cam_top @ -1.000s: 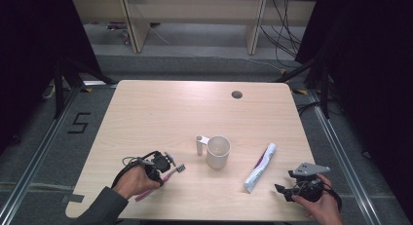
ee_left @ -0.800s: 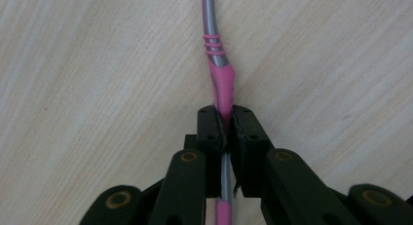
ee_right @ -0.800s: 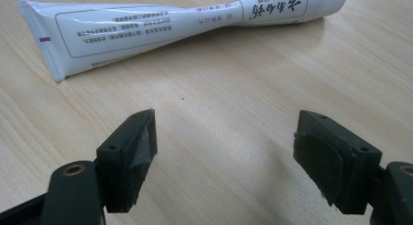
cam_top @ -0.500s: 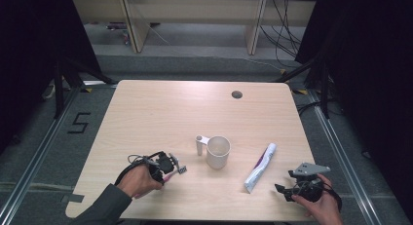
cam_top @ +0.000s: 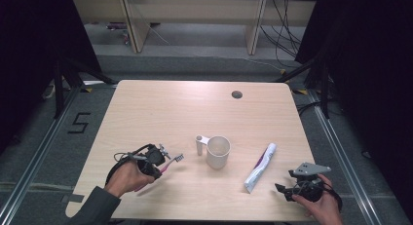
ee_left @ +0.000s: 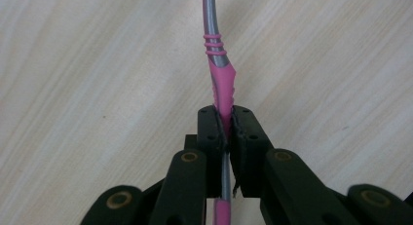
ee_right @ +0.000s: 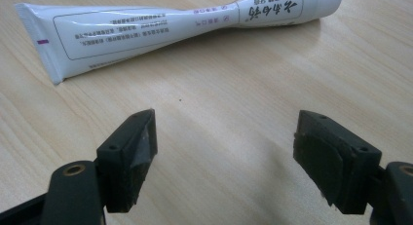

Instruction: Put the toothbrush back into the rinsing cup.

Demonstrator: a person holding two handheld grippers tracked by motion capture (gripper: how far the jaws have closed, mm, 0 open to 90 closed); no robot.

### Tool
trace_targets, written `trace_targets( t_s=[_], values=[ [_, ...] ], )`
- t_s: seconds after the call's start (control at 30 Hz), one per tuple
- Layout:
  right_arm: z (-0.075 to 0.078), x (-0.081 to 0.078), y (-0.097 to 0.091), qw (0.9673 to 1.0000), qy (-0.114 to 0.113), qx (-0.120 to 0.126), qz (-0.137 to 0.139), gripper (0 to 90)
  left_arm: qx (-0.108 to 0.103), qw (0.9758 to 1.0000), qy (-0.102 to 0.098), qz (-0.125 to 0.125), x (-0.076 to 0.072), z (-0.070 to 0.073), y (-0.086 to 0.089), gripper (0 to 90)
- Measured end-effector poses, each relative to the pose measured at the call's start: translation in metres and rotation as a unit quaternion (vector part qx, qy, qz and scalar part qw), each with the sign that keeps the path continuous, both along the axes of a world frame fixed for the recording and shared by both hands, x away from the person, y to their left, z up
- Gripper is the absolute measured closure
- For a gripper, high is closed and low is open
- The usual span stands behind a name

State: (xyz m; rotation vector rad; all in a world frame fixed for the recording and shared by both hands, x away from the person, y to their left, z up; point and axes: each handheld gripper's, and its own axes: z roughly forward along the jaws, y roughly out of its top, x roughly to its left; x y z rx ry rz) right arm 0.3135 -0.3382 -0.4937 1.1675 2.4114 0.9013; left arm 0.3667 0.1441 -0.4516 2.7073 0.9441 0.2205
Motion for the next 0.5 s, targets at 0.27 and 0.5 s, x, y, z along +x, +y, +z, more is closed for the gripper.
trace_targets(
  t_s=[0.27, 0.5],
  values=[
    [0.0, 0.0, 0.0, 1.0, 0.0, -0.001, 0.0, 24.7, -0.083, 0.9936, -0.074, 0.019, -0.002, 0.01, 0.01, 82.7],
    [0.0, -0.001, 0.001, 1.0, 0.0, 0.003, -0.003, 24.7, -0.161, 0.977, -0.134, 0.038, -0.005, 0.012, 0.006, 82.7]
  ],
)
